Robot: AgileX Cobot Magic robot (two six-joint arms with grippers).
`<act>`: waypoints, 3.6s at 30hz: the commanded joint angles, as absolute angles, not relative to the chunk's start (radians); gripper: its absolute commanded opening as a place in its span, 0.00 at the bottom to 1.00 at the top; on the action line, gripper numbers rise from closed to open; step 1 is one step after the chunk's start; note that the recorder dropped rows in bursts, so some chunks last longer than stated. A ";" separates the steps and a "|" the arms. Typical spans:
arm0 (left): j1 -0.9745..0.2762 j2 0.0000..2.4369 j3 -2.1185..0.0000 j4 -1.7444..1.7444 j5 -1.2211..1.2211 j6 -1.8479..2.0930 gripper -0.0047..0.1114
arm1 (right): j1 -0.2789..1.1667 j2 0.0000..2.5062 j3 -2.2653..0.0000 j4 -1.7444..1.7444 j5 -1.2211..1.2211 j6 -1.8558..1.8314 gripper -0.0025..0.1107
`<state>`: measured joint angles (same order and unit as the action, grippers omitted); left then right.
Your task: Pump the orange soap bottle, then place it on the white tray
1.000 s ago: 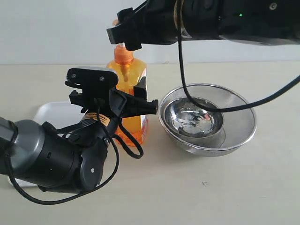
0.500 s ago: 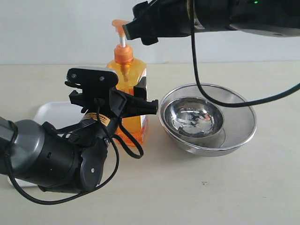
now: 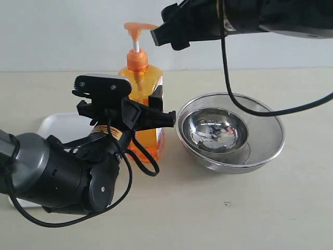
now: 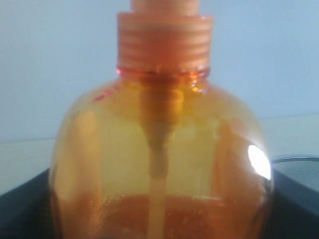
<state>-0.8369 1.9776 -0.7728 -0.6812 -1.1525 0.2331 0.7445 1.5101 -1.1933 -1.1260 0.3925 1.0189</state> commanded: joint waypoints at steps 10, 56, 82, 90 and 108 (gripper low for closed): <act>-0.841 1.967 -0.781 -0.672 -1.154 0.338 0.08 | 0.738 1.311 -1.199 -1.020 0.541 0.862 0.63; -0.850 1.967 -0.827 -0.638 -1.115 0.750 0.08 | 0.738 1.256 -1.199 -0.861 0.544 0.608 0.02; -0.850 1.967 -0.827 -0.654 -1.125 0.763 0.08 | 0.436 1.369 -1.199 0.322 0.435 -0.222 0.02; -0.850 1.967 -0.827 -0.625 -1.127 0.777 0.08 | 0.358 1.415 -1.199 0.907 0.570 -0.788 0.02; -0.850 1.967 -0.827 -0.620 -1.124 0.777 0.08 | 0.358 1.487 -1.199 1.018 0.611 -0.914 0.02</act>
<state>-0.8468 1.9751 -0.8168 -0.6424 -1.0646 0.7619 0.3618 1.4809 -1.1949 0.9926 0.6005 -0.8904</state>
